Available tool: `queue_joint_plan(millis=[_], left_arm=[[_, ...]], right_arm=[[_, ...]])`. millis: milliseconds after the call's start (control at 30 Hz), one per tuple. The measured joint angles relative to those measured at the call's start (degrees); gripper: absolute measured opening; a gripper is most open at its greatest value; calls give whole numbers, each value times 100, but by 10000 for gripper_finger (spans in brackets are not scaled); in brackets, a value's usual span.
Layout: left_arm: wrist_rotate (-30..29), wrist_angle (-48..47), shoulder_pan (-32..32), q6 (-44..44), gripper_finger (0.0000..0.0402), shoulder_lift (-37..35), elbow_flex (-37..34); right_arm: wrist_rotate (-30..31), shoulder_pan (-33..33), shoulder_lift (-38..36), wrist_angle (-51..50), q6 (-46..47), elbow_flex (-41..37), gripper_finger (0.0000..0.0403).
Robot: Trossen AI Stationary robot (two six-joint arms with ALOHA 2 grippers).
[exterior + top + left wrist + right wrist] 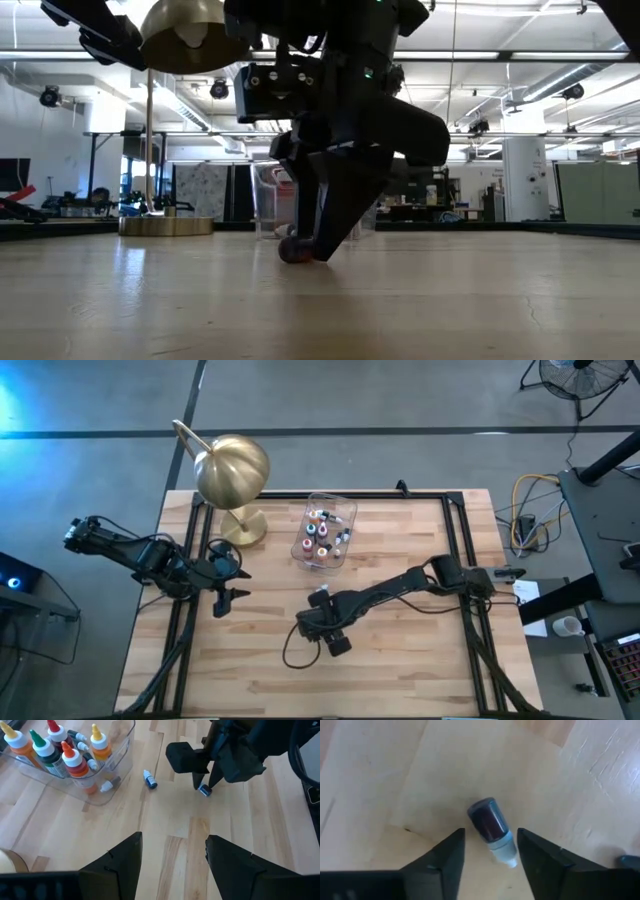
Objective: Pick & Place food coloring
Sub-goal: Put the small red food coloring bottle into the transparent bin
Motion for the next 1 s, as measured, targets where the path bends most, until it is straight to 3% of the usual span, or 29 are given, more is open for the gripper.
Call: queue_joint_plan(millis=[333,600,667,833,1000], left_arm=[[-84,39,4,-67,192,24,0],[-241,72,4,-84,192,24,0],[-299,100,4,-52,192,24,0],[-310,105,3,-21,192,24,0],[-308,107,2,-122,192,26,0]], right_arm=[[-151,-42,0,4,821,0,71],[23,-198,-263,6,2365,0,64],[453,-206,-448,-19,2550,0,67],[2466,-260,-1121,-473,2754,2,73],[3424,-623,-1795,-758,3688,-2,83]])
